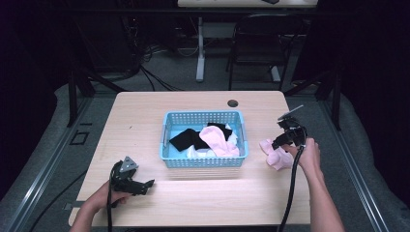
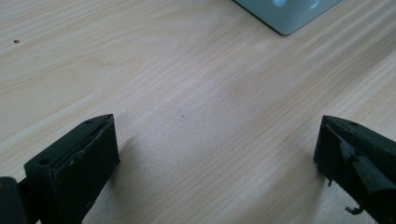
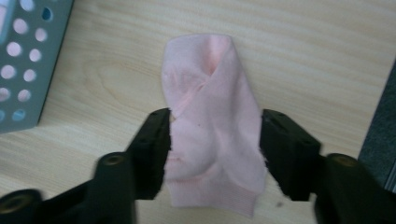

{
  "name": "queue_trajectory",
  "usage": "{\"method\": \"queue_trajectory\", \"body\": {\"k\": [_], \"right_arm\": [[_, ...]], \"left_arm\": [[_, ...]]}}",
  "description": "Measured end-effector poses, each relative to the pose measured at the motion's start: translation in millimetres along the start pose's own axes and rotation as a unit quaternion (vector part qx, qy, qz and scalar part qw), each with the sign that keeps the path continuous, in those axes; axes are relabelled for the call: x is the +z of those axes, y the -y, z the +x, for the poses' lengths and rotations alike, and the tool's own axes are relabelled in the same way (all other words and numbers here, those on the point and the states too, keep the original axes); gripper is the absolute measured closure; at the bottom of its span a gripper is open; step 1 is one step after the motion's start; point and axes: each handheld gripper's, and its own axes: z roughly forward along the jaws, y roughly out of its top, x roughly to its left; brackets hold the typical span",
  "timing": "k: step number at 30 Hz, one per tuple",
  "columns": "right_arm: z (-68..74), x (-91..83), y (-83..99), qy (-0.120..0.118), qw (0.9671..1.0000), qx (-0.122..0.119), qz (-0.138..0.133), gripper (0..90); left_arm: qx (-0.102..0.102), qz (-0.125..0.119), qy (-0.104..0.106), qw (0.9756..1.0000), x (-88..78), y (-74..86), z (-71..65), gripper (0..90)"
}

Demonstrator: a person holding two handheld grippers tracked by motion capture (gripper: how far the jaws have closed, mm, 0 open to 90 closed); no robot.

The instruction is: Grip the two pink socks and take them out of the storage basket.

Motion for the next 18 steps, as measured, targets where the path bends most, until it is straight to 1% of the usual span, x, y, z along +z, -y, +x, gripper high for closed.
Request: {"method": "queue_trajectory", "body": {"k": [1, 2, 3, 4, 6, 7, 9, 10, 11, 12, 14, 15, 16, 17, 18], "right_arm": [[2.3, -5.3, 1.1, 0.002, 0.9999, -0.004, -0.009, 28.8], [2.3, -5.3, 1.1, 0.002, 0.9999, -0.004, -0.009, 28.8], [3.3, -9.4, 1.4, -0.011, 0.9998, -0.007, -0.013, 23.6], [3.3, -9.4, 1.4, -0.011, 0.9998, -0.007, -0.013, 23.6], [4.3, -15.3, 0.9, -0.02, 0.9995, -0.012, -0.02, 15.8], [7.2, -21.5, 0.1, -0.027, 0.9991, -0.017, -0.028, 14.3], [9.2, -24.8, -0.2, -0.028, 0.9989, -0.018, -0.032, 13.5], [10.6, -27.9, -0.9, -0.03, 0.9988, -0.024, -0.031, 12.1], [14.2, -33.0, -1.9, -0.03, 0.9986, -0.029, -0.034, 10.0], [14.2, -33.0, -1.9, -0.03, 0.9986, -0.029, -0.034, 10.0], [18.1, -38.0, -2.6, -0.028, 0.9983, -0.03, -0.04, 8.6], [21.4, -43.1, -4.4, -0.03, 0.9981, -0.034, -0.043, 7.0], [21.4, -43.1, -4.4, -0.03, 0.9981, -0.034, -0.043, 7.0], [25.1, -48.8, -6.6, -0.027, 0.9978, -0.039, -0.046, 5.5], [25.1, -48.8, -6.6, -0.027, 0.9978, -0.039, -0.046, 5.5]], "left_arm": [[0.0, 0.0, 0.0, 1.0, 0.0, 0.0, 0.0, 0.0], [0.0, 0.0, 0.0, 1.0, 0.0, 0.0, 0.0, 0.0], [0.0, 0.0, 0.0, 1.0, 0.0, 0.0, 0.0, 0.0], [0.0, 0.0, 0.0, 1.0, 0.0, 0.0, 0.0, 0.0], [0.0, 0.0, 0.0, 1.0, 0.0, 0.0, 0.0, 0.0], [0.0, 0.0, 0.0, 1.0, 0.0, 0.0, 0.1, 0.0], [0.0, 0.0, 0.0, 1.0, 0.0, 0.0, 0.0, 0.0], [0.0, 0.0, 0.0, 1.0, 0.0, 0.0, 0.1, 0.0], [0.0, 0.0, 0.0, 1.0, 0.0, 0.0, 0.1, 0.0], [0.0, 0.0, 0.0, 1.0, 0.0, 0.0, 0.1, 0.0], [0.0, 0.0, 0.0, 1.0, 0.0, 0.0, 0.0, 0.0], [-0.001, 0.0, 0.0, 1.0, -0.1, 0.0, 0.0, 0.0], [-0.001, 0.0, 0.0, 1.0, -0.1, 0.0, 0.0, 0.0], [0.0, 0.0, 0.0, 1.0, 0.0, 0.0, 0.0, 0.0], [0.0, 0.0, 0.0, 1.0, 0.0, 0.0, 0.0, 0.0]]}}
